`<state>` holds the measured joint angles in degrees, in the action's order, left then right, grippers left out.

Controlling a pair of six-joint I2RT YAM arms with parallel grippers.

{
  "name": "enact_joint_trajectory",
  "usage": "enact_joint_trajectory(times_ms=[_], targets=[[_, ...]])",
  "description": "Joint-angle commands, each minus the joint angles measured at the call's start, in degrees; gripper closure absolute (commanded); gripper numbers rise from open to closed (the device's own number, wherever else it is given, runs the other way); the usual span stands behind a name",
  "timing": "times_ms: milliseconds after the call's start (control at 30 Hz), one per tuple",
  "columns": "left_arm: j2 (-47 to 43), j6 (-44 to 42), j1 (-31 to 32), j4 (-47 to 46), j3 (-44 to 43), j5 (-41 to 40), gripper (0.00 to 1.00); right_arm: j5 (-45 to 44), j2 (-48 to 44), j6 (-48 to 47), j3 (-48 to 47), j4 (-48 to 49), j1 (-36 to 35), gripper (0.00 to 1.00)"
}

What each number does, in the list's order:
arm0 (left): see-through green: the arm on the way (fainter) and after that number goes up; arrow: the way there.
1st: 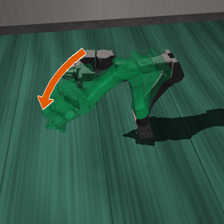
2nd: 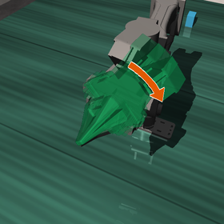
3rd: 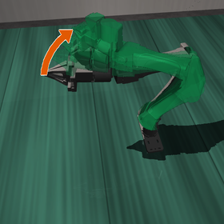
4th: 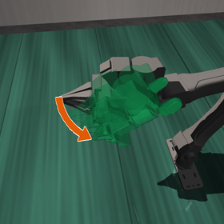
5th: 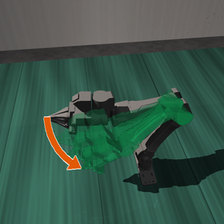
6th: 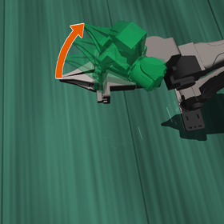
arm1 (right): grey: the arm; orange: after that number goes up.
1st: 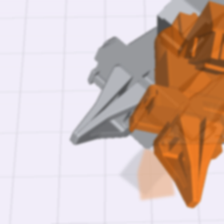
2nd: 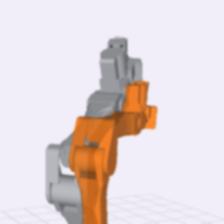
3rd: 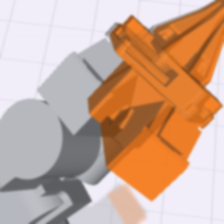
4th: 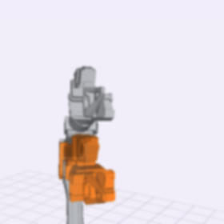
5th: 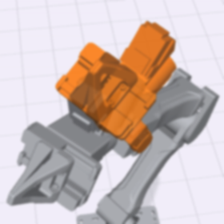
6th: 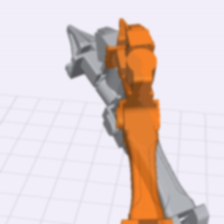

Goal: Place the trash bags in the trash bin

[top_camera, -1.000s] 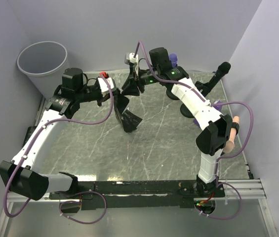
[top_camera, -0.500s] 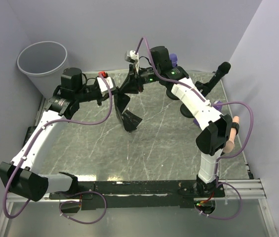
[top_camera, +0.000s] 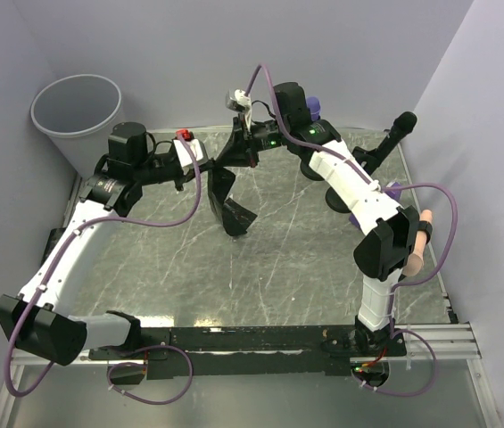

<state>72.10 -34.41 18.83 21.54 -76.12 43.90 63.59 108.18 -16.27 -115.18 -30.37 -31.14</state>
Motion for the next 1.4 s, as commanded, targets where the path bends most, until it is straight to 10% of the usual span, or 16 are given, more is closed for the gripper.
enact_joint_trajectory(times_ms=[0,433,533,667,767,1367], targets=[[-2.0,0.7,0.2,-1.4,0.1,1.9,0.99,3.2,0.6,0.2,-2.7,3.1,-0.1,1.00],[-3.9,0.8,0.2,-1.8,2.2,-2.0,0.99,-26.2,-2.0,-0.3,1.4,2.7,-0.1,1.00],[-3.6,1.0,0.2,-1.9,2.1,-1.9,0.99,-21.8,-3.0,2.5,1.9,4.2,0.2,1.00],[-3.1,-0.3,0.2,-1.2,1.9,-1.6,0.99,-6.6,-3.9,8.8,2.3,8.0,0.7,0.58],[-3.0,-2.2,0.2,-0.5,2.0,-1.6,0.99,0.1,-3.8,9.7,2.3,9.1,0.5,0.48],[-4.2,-1.7,0.2,-2.0,1.7,2.2,0.99,4.3,0.5,9.1,-1.0,8.9,0.4,0.60]])
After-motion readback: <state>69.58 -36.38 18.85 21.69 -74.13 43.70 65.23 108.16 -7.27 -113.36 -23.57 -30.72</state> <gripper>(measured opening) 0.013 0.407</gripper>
